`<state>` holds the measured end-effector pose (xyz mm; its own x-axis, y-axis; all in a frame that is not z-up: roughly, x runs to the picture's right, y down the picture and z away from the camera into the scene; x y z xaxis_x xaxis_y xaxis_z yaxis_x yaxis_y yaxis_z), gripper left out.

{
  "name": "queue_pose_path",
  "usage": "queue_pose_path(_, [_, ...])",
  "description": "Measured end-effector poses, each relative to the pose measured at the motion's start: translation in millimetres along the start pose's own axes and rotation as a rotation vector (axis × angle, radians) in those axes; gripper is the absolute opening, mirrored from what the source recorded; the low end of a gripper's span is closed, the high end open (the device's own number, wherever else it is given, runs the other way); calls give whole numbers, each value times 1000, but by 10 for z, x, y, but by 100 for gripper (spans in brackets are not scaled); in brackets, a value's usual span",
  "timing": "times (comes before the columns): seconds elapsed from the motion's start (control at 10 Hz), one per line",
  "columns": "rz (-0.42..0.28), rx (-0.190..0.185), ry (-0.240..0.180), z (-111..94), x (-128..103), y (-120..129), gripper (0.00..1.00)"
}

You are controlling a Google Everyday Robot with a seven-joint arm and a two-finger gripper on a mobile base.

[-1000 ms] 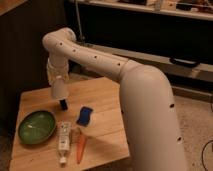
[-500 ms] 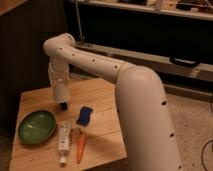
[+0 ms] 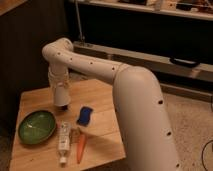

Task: Place the ceramic cup over the eraser

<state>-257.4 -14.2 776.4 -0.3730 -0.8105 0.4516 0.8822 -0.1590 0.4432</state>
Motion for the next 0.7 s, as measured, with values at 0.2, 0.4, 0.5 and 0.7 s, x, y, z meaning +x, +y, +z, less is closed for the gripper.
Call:
queue_pose_path(0.2, [-12, 4, -1, -42, -58, -15, 80])
queue_pose_path(0.4, [-32, 12, -2, -104, -113, -47, 80])
queue_pose_path(0.5, [-33, 17, -5, -157, -139, -45, 80])
queue_pose_path(0.7, [-17, 29, -7, -242, -181, 24, 80])
